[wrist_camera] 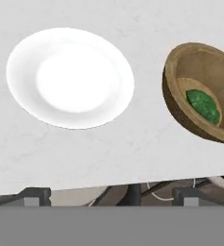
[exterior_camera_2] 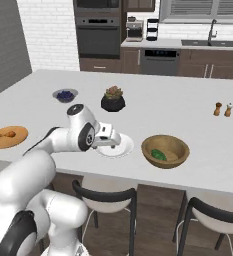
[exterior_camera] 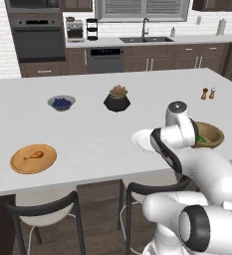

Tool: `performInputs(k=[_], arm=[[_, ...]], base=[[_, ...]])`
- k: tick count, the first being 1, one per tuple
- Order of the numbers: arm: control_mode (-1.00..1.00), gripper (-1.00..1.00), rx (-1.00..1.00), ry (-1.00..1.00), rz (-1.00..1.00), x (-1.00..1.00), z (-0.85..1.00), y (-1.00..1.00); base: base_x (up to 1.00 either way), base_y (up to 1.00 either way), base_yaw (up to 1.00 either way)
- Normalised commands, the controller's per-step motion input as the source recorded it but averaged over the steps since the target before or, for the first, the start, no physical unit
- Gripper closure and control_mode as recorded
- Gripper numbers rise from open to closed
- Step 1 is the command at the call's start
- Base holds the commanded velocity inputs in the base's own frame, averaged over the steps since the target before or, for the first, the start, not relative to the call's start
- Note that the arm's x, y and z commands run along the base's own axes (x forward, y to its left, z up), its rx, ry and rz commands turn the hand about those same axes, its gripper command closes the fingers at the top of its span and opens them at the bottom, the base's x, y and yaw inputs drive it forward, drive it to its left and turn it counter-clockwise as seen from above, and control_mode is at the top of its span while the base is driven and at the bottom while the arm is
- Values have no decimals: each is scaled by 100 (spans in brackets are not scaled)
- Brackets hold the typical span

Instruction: Pick the chicken drumstick and broccoli from their plates and place them in the bowl. Then put the bowl in the fridge.

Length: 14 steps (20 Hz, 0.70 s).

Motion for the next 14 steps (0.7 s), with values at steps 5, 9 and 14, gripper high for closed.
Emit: performInputs(k=[5,9,14], arm=[[-100,-100,0,0,12,0,13,100],[-100,-100,0,1,29,0,19,100],[-100,-100,-2,16,31,1,27,100]], base=[[0,0,0],[0,0,0],[0,0,0]])
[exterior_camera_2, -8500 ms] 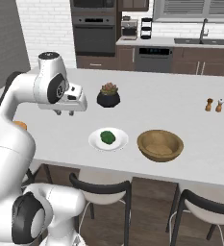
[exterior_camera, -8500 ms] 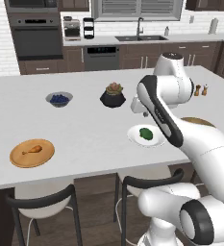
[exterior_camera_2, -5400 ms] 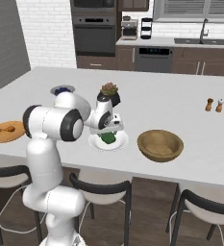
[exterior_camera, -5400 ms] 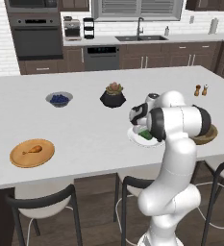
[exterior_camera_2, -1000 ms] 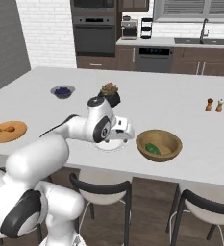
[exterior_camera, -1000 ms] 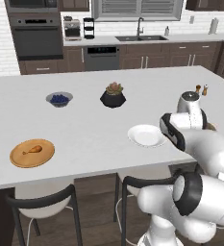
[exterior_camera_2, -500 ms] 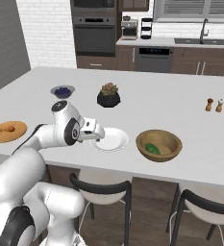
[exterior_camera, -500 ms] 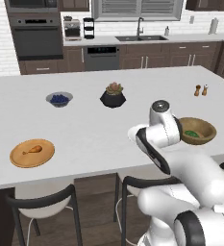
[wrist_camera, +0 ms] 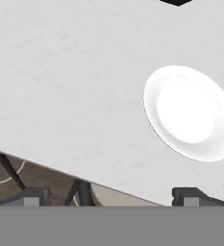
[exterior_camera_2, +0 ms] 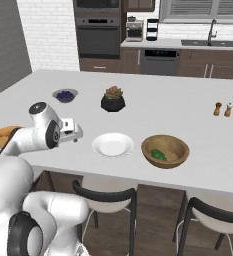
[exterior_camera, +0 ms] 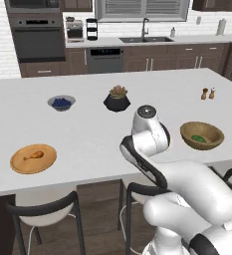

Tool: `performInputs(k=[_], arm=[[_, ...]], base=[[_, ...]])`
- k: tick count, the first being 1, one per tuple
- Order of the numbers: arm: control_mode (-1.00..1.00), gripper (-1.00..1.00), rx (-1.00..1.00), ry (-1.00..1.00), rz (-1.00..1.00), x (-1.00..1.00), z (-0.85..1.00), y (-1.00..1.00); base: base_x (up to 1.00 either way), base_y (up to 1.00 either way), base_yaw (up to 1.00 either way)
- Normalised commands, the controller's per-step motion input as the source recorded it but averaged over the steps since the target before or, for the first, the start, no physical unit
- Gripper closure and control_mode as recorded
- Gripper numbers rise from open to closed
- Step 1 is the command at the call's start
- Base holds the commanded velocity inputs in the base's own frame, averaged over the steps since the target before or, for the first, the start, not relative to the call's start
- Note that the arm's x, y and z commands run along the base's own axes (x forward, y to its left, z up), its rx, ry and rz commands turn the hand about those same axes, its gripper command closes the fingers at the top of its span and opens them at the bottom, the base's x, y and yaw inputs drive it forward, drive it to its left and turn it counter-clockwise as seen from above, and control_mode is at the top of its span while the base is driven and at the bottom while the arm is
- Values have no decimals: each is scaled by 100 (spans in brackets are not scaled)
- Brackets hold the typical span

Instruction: Pick the chicken drumstick and broccoli from their plates and place them in the bowl. Then put the bowl in the fridge.

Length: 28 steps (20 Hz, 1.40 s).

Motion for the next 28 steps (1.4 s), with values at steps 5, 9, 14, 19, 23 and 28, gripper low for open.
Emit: performInputs(k=[5,9,14,19,23,28], arm=[[-100,-100,-2,26,36,7,18,100],[-100,-100,-8,10,36,15,1,100],[-100,-100,-10,3,23,40,0,100],[-100,-100,-6,4,27,40,0,100],[-100,-100,-1,0,32,36,0,98],[-100,-100,-2,0,25,14,0,91]], base=[[0,0,0],[0,0,0],[0,0,0],[0,0,0],[0,0,0],[0,0,0]])
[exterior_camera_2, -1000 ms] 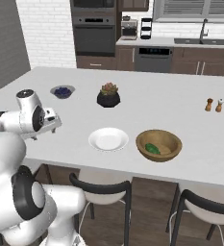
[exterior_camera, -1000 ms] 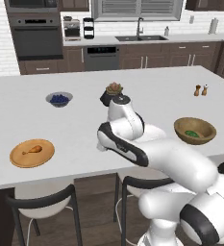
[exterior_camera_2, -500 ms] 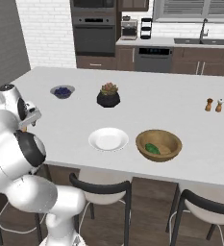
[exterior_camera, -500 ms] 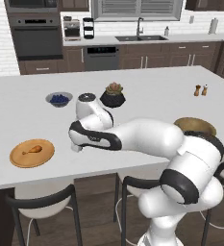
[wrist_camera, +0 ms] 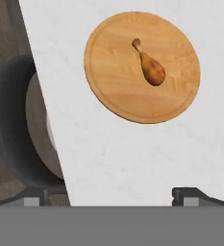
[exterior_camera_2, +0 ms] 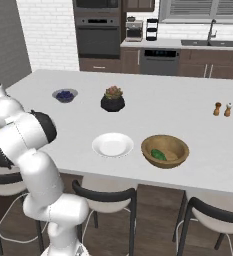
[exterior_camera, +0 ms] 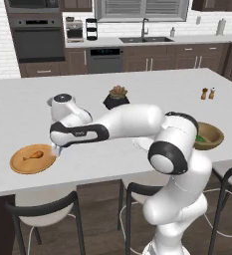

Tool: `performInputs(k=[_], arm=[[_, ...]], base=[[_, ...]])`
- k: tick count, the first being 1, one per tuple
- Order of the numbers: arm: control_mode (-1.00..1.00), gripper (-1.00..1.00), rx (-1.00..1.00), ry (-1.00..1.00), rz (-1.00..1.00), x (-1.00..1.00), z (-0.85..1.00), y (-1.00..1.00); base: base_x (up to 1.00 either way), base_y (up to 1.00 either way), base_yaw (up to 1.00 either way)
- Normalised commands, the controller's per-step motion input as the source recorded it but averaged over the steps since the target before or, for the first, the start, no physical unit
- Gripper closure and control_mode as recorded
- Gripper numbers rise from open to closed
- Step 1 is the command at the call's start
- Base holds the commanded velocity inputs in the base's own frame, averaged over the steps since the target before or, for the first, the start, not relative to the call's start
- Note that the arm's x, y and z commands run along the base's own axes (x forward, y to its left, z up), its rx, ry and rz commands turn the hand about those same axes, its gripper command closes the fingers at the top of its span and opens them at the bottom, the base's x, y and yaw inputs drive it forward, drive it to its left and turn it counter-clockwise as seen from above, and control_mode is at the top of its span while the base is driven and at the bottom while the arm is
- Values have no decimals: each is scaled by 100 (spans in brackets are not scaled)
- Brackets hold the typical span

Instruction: Pick the chicken drumstick and broccoli from their plates and place them in the bowl. Then put the bowl in the fridge.

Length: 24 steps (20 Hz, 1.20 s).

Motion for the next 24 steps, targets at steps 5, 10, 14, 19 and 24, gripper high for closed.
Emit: performInputs(k=[5,10,14,19,24], arm=[[-100,-100,2,-6,17,1,-11,33],[-100,-100,2,0,1,35,-5,25],[-100,-100,5,0,0,7,-28,9],[-100,-100,14,0,0,0,-35,5],[-100,-100,8,0,0,28,-22,3]], base=[[0,0,0],[0,0,0],[0,0,0],[0,0,0],[0,0,0]])
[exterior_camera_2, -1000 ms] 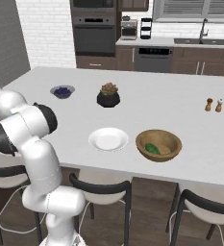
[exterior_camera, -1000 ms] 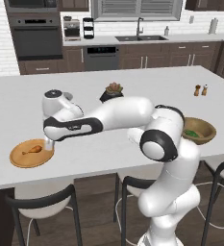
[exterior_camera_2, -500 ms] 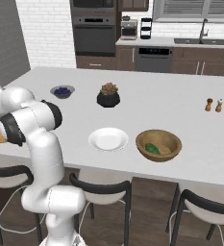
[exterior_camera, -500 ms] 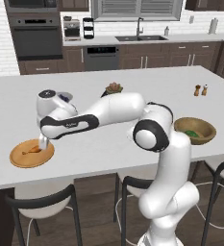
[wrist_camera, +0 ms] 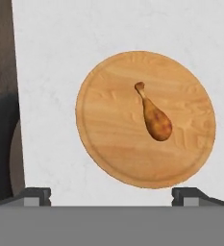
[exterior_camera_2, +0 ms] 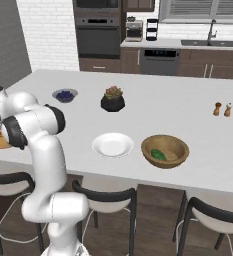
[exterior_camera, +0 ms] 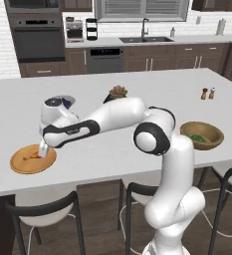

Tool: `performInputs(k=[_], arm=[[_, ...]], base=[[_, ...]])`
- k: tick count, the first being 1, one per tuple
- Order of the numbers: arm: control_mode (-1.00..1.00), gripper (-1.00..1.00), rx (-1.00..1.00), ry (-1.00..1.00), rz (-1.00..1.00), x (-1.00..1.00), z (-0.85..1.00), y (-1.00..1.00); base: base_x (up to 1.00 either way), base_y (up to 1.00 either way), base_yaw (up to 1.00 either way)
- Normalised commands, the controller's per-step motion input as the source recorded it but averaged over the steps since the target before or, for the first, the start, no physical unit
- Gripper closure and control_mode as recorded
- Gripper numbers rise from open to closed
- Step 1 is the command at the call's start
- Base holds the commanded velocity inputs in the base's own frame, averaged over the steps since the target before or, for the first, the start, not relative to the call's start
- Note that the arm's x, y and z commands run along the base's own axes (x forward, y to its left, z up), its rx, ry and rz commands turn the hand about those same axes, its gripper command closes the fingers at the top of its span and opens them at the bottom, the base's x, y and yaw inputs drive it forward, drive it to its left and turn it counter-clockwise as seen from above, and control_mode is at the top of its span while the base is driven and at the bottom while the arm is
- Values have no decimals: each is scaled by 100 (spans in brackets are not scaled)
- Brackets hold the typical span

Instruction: Pick the chicken drumstick and broccoli from their plates and place them in the bowl. Then put the bowl in the fridge.

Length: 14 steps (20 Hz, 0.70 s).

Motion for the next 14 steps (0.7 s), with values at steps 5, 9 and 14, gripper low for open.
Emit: performInputs(k=[5,9,14], arm=[[-100,-100,1,0,0,38,-19,2],[-100,-100,0,0,-1,50,-16,28],[-100,-100,0,0,-2,20,-15,40]], base=[[0,0,0],[0,0,0],[0,0,0]])
